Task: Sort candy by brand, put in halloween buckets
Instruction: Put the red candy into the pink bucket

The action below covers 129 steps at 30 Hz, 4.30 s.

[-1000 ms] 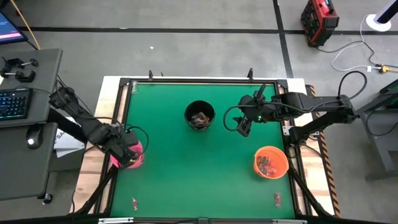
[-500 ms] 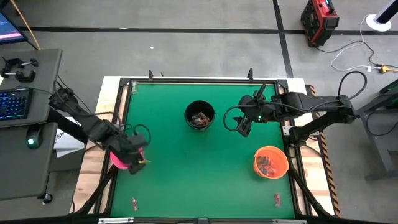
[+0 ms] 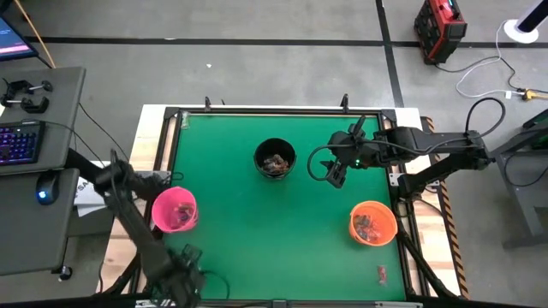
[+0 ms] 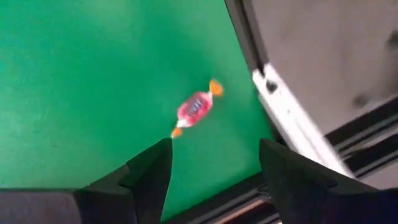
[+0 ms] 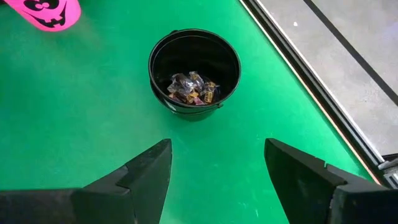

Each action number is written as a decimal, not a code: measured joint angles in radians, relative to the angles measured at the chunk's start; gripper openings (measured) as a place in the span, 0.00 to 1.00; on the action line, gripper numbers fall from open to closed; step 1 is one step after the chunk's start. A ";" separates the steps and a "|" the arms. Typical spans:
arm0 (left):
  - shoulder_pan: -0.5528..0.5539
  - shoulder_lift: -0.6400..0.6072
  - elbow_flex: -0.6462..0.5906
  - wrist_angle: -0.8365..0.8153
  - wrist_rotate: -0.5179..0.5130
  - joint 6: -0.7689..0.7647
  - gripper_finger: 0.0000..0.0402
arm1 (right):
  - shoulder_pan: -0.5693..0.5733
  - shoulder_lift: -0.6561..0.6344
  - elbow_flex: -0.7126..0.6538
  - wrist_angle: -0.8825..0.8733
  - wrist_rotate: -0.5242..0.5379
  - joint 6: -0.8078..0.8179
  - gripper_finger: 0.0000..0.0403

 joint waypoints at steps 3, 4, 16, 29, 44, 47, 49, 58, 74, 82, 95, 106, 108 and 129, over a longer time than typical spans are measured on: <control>-0.041 0.066 0.000 -0.005 -0.004 0.061 0.56 | 0.000 0.000 0.000 0.000 0.000 -0.004 0.62; -0.049 0.081 0.000 -0.003 -0.006 0.073 0.56 | 0.000 0.000 0.000 0.000 0.000 -0.004 0.62; -0.071 0.146 -0.023 0.121 -0.111 0.111 0.56 | 0.000 0.000 0.000 0.000 0.001 0.004 0.62; -0.034 0.145 -0.095 0.143 -0.087 0.108 0.29 | 0.000 0.000 0.000 0.000 0.001 0.034 0.62; 0.307 -0.347 -0.077 0.111 -0.454 0.041 0.00 | 0.000 0.000 0.000 -0.001 0.000 0.039 0.62; 0.410 -0.485 -0.077 0.029 -0.672 -0.044 0.01 | 0.000 0.000 0.000 -0.001 0.000 0.039 0.62; 0.463 -0.564 -0.077 -0.045 -0.717 -0.133 0.00 | 0.000 0.000 0.000 -0.001 0.000 0.039 0.62; 0.471 -0.668 -0.077 -0.221 -0.694 -0.290 0.00 | 0.000 0.000 0.000 -0.006 0.002 0.021 0.62; 0.649 -0.154 -0.079 -0.041 -0.406 0.306 0.31 | 0.000 0.000 0.000 0.003 0.004 0.050 0.62; 0.769 -0.064 -0.178 0.152 -0.343 0.510 0.51 | 0.000 0.007 0.000 0.022 0.006 0.119 0.62; 0.821 -0.072 -0.317 0.355 -0.292 0.554 0.53 | 0.000 0.092 0.000 0.018 0.006 0.111 0.62; 0.822 -0.075 -0.414 0.421 -0.269 0.557 0.53 | 0.000 0.124 0.000 0.006 0.005 0.109 0.62; 0.822 -0.077 -0.424 0.447 -0.268 0.557 0.53 | 0.000 0.124 0.000 0.006 0.005 0.109 0.62; 0.847 -0.432 -0.398 0.390 -0.301 0.264 0.02 | 0.001 0.124 0.000 0.007 0.005 0.063 0.62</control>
